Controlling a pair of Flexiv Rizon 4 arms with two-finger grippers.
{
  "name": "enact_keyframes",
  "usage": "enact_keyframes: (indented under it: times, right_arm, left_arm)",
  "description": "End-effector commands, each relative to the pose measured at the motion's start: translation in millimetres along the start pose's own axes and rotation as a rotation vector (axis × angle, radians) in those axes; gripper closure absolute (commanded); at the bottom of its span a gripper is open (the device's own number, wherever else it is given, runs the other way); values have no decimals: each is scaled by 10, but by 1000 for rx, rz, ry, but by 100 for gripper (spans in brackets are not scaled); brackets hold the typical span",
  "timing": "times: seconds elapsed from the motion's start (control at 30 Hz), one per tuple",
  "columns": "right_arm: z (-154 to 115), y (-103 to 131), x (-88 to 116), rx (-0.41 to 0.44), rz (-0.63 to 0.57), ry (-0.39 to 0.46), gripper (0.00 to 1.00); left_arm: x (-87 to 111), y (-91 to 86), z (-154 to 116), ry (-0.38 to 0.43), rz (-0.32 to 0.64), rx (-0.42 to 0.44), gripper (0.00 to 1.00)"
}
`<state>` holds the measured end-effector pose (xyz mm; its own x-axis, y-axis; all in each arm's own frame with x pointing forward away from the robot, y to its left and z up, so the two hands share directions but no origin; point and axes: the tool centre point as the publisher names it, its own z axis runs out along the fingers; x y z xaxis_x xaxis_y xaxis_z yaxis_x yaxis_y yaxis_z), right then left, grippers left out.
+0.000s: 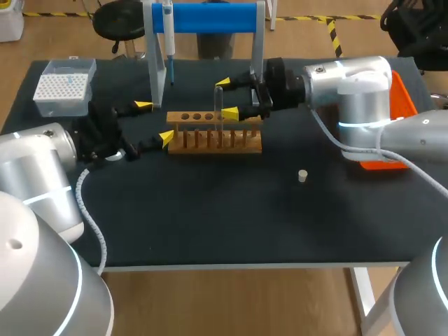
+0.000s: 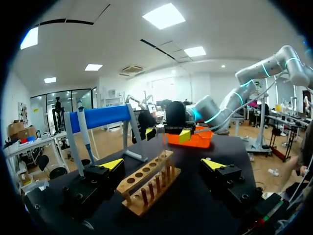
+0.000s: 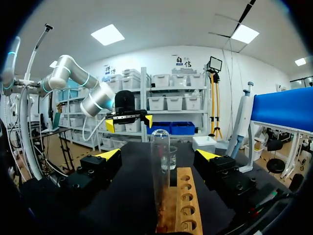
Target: Invert the test tube, pick up the pipette, mount the tip to pipette, aspirate from beaker and dispense into the tube, eject the tip, return the pipette, and cap with the stopper.
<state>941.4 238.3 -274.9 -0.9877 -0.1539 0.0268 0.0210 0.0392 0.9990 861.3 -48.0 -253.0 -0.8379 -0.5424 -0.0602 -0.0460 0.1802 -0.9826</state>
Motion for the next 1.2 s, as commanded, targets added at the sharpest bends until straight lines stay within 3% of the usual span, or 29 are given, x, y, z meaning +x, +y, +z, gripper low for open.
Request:
enact_keyframes:
  times: [0.03, 1.0, 1.07, 1.1, 1.13, 1.17, 1.2]
  right_arm:
    - [54, -44, -80, -6, 1, 30, 0]
    - [185, -53, -84, -23, -3, 30, 0]
    - [188, -53, -82, -24, -2, 31, 6]
    - [189, -53, -80, -24, -1, 32, 18]
    - [190, -53, -79, -25, 0, 32, 38]
    - [190, -53, -77, -25, 0, 33, 52]
    - [190, -53, -76, -24, 0, 33, 53]
  left_arm:
    - [20, -1, 18, -9, 1, -1, 0]
    - [20, -1, 18, -9, 1, -1, 0]
    - [20, -1, 18, -9, 1, -1, 0]
    - [20, -1, 18, -9, 1, -1, 0]
    - [20, -1, 18, -9, 1, -1, 0]
    - [20, -1, 18, -9, 1, -1, 0]
    - [20, -1, 18, -9, 1, -1, 0]
